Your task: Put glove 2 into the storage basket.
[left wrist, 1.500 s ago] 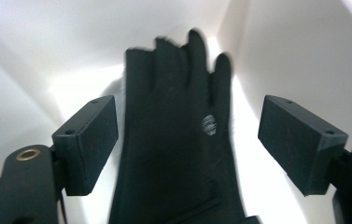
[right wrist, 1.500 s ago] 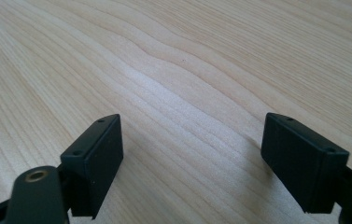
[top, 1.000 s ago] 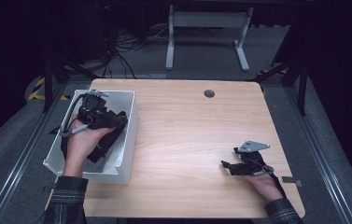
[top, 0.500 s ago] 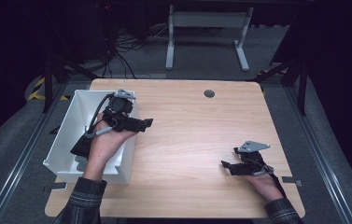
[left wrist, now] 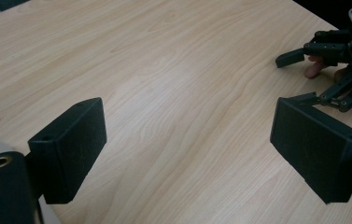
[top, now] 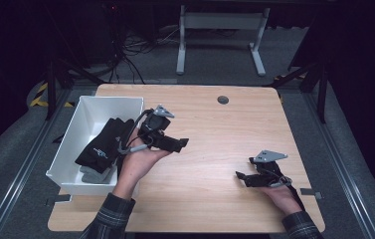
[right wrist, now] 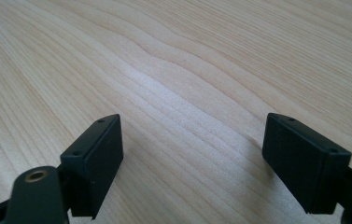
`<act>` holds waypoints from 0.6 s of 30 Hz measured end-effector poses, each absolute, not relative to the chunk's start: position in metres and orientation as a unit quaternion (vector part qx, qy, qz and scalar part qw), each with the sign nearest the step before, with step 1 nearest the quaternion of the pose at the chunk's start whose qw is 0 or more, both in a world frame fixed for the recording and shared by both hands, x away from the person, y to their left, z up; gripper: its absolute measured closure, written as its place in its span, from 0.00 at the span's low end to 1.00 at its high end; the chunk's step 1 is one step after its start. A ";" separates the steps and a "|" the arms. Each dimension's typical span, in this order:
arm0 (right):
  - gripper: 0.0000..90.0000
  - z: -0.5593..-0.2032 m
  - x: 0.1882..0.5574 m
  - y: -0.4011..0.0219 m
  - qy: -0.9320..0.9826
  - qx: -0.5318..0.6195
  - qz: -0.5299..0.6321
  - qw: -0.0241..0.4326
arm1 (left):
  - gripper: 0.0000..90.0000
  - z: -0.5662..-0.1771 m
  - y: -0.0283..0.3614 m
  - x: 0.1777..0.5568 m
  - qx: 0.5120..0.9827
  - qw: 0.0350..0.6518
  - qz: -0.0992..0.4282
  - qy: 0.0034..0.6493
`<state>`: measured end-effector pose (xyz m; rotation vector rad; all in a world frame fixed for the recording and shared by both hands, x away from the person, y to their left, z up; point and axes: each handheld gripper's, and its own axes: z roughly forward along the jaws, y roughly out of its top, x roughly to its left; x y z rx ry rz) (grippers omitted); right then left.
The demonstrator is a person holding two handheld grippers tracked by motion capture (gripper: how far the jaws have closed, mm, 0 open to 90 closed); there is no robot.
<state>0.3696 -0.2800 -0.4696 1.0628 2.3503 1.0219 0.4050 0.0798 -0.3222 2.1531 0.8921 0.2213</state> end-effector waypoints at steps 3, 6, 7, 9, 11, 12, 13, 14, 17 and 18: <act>0.23 -0.470 0.370 -0.280 0.833 0.377 0.362 0.182 | 0.13 -0.327 0.073 0.404 0.849 0.391 0.083 0.346; 0.23 -0.470 0.370 -0.280 0.833 0.377 0.362 0.182 | 0.13 -0.338 0.061 0.401 0.853 0.387 0.084 0.340; 0.23 -0.470 0.370 -0.280 0.833 0.377 0.362 0.182 | 0.13 -0.341 0.058 0.400 0.854 0.387 0.083 0.338; 0.23 -0.470 0.370 -0.280 0.833 0.377 0.362 0.182 | 0.13 -0.344 0.056 0.399 0.856 0.386 0.080 0.336; 0.23 -0.470 0.370 -0.280 0.833 0.376 0.362 0.182 | 0.13 -0.353 0.049 0.397 0.858 0.384 0.081 0.332; 0.23 -0.470 0.370 -0.280 0.833 0.376 0.362 0.182 | 0.13 -0.353 0.049 0.397 0.858 0.384 0.081 0.332; 0.23 -0.470 0.370 -0.280 0.833 0.376 0.362 0.182 | 0.13 -0.357 0.047 0.396 0.859 0.383 0.080 0.330; 0.23 -0.470 0.370 -0.280 0.833 0.376 0.362 0.182 | 0.13 -0.359 0.046 0.395 0.859 0.383 0.079 0.329; 0.23 -0.470 0.370 -0.280 0.833 0.376 0.362 0.181 | 0.13 -0.369 0.040 0.392 0.862 0.380 0.078 0.325; 0.23 -0.470 0.370 -0.280 0.833 0.376 0.362 0.181 | 0.13 -0.372 0.039 0.392 0.863 0.379 0.077 0.324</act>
